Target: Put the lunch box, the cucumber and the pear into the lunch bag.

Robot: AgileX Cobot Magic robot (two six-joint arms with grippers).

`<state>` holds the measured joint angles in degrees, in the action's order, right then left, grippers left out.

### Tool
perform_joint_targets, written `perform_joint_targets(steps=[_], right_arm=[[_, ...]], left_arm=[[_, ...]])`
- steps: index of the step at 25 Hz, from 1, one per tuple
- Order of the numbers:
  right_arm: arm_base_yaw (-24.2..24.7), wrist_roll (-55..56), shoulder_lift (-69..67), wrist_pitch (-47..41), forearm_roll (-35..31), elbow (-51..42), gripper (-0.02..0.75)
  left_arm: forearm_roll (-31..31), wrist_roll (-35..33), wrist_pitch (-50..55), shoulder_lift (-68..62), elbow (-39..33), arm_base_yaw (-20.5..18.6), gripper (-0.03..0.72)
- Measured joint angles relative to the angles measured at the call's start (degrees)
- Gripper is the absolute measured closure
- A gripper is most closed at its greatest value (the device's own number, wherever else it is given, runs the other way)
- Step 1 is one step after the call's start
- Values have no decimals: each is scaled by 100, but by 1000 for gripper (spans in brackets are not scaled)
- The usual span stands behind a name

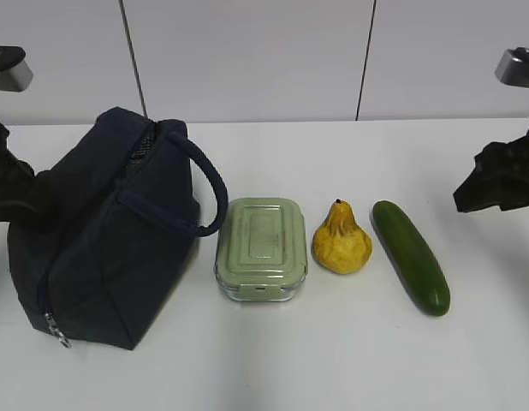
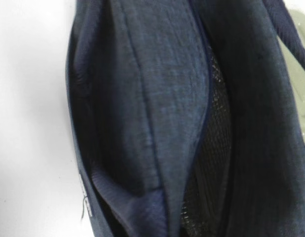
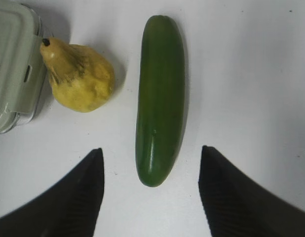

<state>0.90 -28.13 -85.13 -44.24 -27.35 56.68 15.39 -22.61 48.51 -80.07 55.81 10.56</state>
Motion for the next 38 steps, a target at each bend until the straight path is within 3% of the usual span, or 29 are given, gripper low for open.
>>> perform_joint_targets(steps=[7,12,18,20,38], right_arm=[[-21,-111,-579,0,-164,13,267],[-322,-26,-962,-148,12,305,253],[-1142,1898,-1354,-184,2125,889,248],[-1218,2192,-1506,-184,2311,1065,248],[-1231,2259,-3044,-457,2114,1857,248]], left_arm=[[0,0,-12,0,0,0,704],[0,0,-17,0,0,0,704],[0,0,-24,0,0,0,704],[0,0,-24,0,0,0,704],[0,0,-30,0,0,0,704]])
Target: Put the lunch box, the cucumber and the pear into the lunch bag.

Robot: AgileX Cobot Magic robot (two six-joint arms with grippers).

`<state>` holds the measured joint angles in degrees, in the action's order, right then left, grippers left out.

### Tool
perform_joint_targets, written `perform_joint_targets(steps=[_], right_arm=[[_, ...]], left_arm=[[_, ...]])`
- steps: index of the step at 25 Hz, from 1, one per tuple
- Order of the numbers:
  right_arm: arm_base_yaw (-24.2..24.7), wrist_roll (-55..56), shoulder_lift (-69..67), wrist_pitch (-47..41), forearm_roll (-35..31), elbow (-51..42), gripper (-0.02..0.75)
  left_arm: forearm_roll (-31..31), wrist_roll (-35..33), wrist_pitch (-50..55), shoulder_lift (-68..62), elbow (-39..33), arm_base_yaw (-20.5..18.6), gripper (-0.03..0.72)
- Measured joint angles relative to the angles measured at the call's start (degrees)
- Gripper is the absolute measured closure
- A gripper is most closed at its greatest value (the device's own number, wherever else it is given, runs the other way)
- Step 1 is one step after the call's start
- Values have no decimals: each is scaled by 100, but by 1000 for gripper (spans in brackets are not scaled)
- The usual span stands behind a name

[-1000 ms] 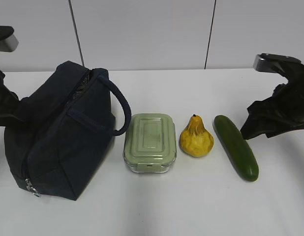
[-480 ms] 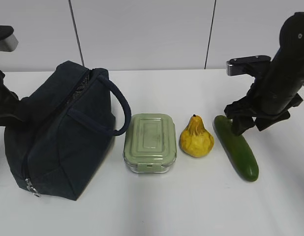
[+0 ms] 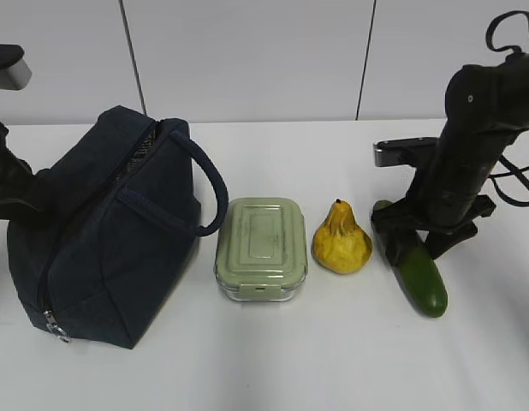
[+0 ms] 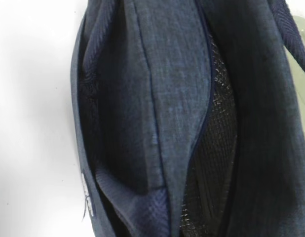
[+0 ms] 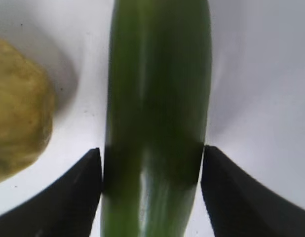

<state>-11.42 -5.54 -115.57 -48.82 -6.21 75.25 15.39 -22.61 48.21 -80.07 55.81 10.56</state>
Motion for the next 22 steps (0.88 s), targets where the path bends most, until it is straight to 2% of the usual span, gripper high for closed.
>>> perform_joint_targets(steps=[3,9,15,17,19,22], right_arm=[[0,-22,-158,-59,0,11,249],[0,-92,-159,-345,47,139,325],[0,-103,724,-524,-134,558,328],[-34,-314,1076,-534,-768,806,328],[-187,-775,1309,-559,-1693,1039,328],[-667,-1436,1366,-557,-3141,1272,328]], left_arm=[[0,0,0,0,0,0,704],[0,0,-5,0,0,0,704],[0,0,1,0,0,0,704],[18,0,1,0,0,0,704],[134,18,1,0,0,0,704],[496,42,6,0,0,0,704]])
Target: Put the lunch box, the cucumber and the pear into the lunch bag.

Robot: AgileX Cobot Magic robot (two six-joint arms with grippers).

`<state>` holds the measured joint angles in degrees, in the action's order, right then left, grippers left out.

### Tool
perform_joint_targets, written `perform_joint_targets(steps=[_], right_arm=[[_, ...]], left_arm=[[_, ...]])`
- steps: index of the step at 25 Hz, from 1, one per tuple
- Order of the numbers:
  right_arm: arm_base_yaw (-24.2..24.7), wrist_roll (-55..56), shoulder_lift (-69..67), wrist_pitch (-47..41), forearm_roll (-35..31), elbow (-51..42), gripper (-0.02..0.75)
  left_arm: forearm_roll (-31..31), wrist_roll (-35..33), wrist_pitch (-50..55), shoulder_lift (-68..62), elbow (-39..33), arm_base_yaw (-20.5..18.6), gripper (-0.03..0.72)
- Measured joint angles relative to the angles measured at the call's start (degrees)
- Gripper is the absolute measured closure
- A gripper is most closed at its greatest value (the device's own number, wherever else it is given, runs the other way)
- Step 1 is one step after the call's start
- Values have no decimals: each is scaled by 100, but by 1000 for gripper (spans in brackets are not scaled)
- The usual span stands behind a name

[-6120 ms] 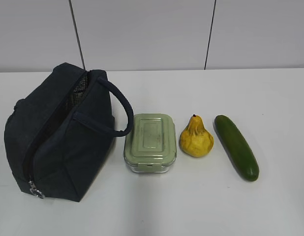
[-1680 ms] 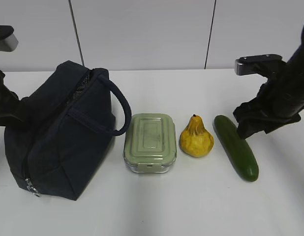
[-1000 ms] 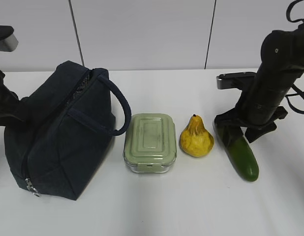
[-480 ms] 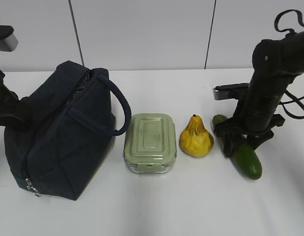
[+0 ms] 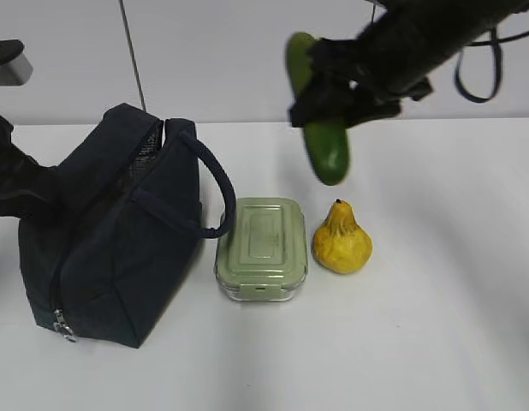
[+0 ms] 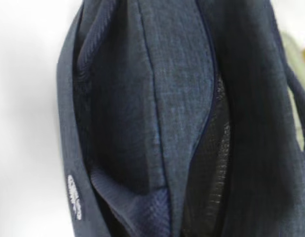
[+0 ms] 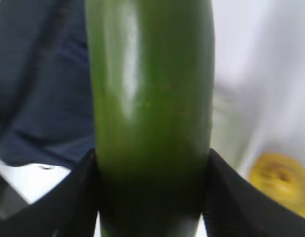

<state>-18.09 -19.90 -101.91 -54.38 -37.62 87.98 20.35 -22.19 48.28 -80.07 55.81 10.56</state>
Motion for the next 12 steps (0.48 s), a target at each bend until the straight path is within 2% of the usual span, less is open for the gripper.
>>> perform_joint_targets(steps=[3,7,12], right_arm=[[-631,-564,0,378,-1051,31,328],[-1345,-1475,-73,1338,-2035,45,328],[-1697,-2602,-561,2161,-3294,128,328]], left_arm=[[410,10,13,0,0,0,704],[555,12,25,0,0,0,704],[567,23,44,0,0,0,704]])
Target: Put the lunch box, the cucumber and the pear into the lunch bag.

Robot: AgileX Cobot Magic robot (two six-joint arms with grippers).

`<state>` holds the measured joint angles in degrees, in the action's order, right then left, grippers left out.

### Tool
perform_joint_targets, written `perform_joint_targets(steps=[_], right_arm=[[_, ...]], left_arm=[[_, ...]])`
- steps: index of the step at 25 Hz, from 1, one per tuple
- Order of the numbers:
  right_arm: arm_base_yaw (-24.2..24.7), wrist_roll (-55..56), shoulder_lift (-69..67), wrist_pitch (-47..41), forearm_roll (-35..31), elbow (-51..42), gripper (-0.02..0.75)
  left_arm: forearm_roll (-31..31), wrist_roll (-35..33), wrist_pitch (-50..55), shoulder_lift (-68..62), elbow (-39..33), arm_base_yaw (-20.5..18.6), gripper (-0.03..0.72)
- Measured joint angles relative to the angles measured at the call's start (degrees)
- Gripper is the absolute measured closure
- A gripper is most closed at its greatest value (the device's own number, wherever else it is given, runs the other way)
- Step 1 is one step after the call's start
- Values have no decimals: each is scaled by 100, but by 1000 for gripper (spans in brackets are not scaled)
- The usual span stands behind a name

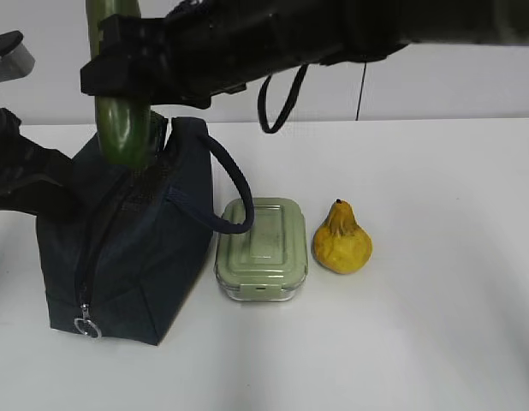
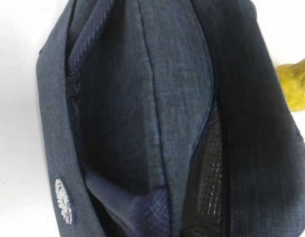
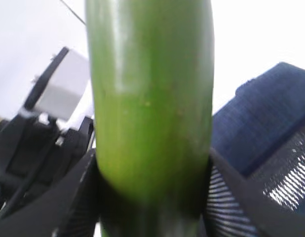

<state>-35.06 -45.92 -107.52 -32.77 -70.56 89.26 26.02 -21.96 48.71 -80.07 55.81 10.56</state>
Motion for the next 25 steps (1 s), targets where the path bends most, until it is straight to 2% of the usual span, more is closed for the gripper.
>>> perform_joint_targets(steps=[3,7,11,13,19,25], right_arm=[[-22,-474,-481,127,-562,88,328],[-22,-623,-977,190,-592,100,328],[-22,-646,-1114,-73,-28,100,324],[-22,-657,-1114,-202,222,125,295],[-22,-711,-1114,-496,811,149,142],[106,-662,-821,-585,1507,330,122]], left_arm=[[0,0,0,0,0,0,704],[0,0,0,0,0,0,704],[-24,5,6,0,0,0,704],[-49,5,6,0,0,0,704],[-61,5,6,0,0,0,704],[-72,5,18,0,0,0,704]])
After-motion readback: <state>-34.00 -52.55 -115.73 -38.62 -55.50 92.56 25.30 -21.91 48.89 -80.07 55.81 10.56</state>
